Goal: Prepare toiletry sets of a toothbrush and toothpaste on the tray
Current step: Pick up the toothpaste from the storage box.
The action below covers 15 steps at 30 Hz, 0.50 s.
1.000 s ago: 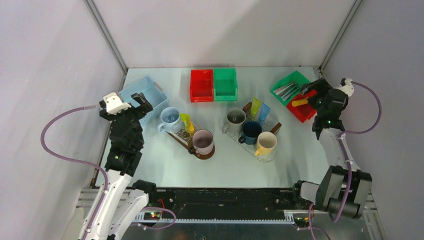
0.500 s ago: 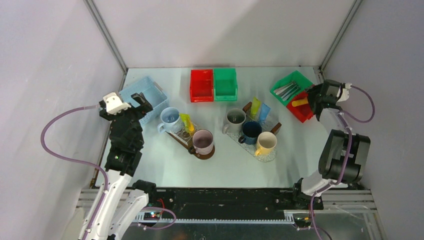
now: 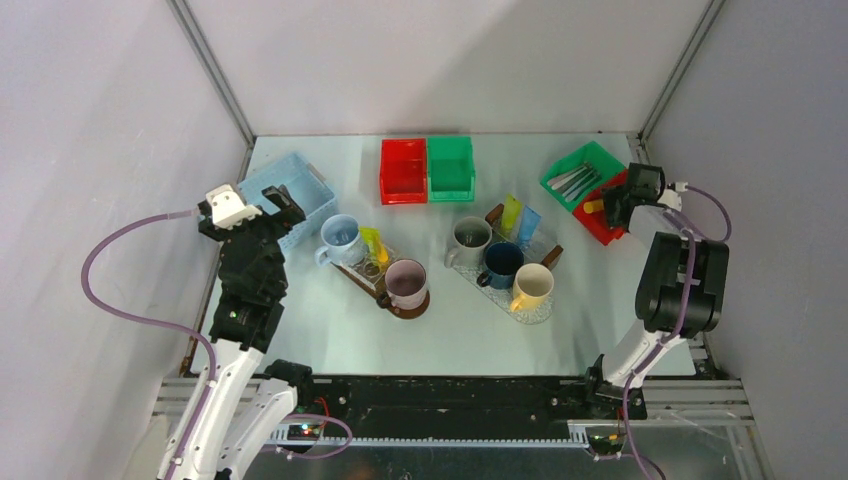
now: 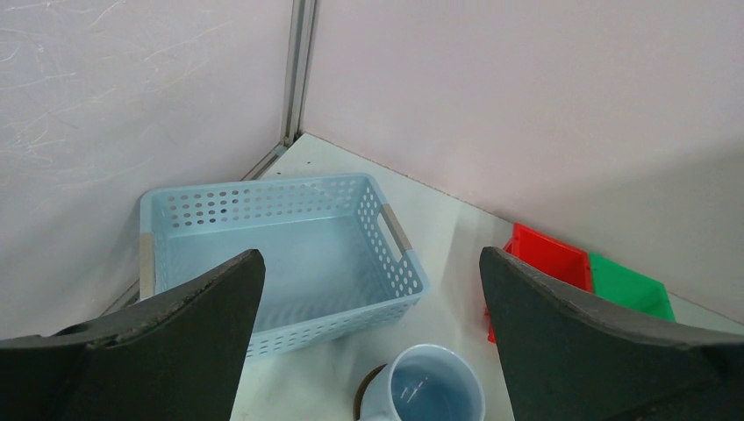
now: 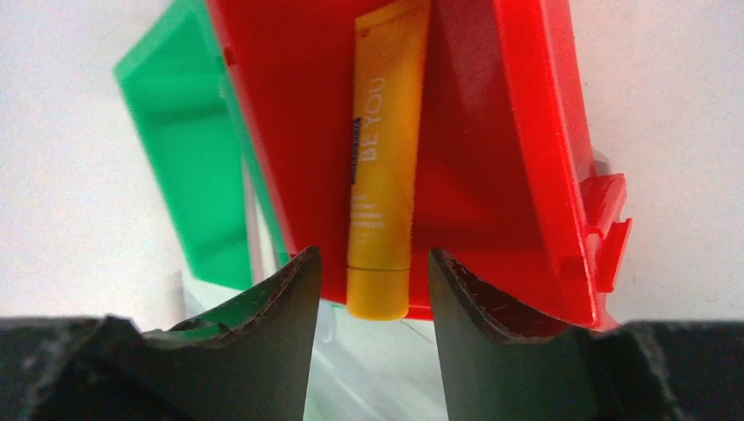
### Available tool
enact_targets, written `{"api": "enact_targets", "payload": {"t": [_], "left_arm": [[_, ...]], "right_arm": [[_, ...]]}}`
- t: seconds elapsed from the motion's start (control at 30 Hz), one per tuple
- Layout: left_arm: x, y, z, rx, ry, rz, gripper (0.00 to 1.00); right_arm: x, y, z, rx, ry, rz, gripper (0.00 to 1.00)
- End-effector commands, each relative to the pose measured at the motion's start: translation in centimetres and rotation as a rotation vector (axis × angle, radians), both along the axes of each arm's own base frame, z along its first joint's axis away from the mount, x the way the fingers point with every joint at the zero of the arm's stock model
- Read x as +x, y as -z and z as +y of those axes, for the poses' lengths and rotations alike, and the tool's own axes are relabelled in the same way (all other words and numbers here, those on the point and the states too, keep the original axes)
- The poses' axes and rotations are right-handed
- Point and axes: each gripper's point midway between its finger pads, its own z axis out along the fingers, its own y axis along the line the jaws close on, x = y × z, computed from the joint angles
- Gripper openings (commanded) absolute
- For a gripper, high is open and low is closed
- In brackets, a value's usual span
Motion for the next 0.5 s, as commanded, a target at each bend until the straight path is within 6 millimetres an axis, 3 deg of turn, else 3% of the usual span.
{"api": "enact_targets", "payload": {"t": [0.0,0.47], "left_arm": [[-0.1,-0.7,0.2,-0.002,-0.004,-0.031,1.00],[-0.2,-0.8,0.3,0.000,-0.004,-0.034,1.00]], "right_arm": [[0.9,0.5,-0.3,0.017,0.045,0.002,0.50],[0.4,4.6,1.4,0.117,-0.007,0.088,0.51]]}}
